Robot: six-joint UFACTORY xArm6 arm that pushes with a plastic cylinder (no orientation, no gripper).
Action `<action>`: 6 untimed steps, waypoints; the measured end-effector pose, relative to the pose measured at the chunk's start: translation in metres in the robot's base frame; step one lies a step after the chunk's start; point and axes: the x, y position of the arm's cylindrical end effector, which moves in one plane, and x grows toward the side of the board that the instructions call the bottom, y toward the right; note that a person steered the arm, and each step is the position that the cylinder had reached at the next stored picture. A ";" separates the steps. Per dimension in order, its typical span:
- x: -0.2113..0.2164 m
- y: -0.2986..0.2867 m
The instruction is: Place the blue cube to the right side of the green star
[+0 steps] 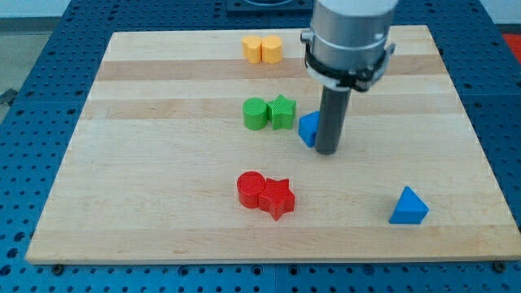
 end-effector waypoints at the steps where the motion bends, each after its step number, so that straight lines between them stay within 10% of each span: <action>1: -0.017 0.000; 6: 0.092 0.240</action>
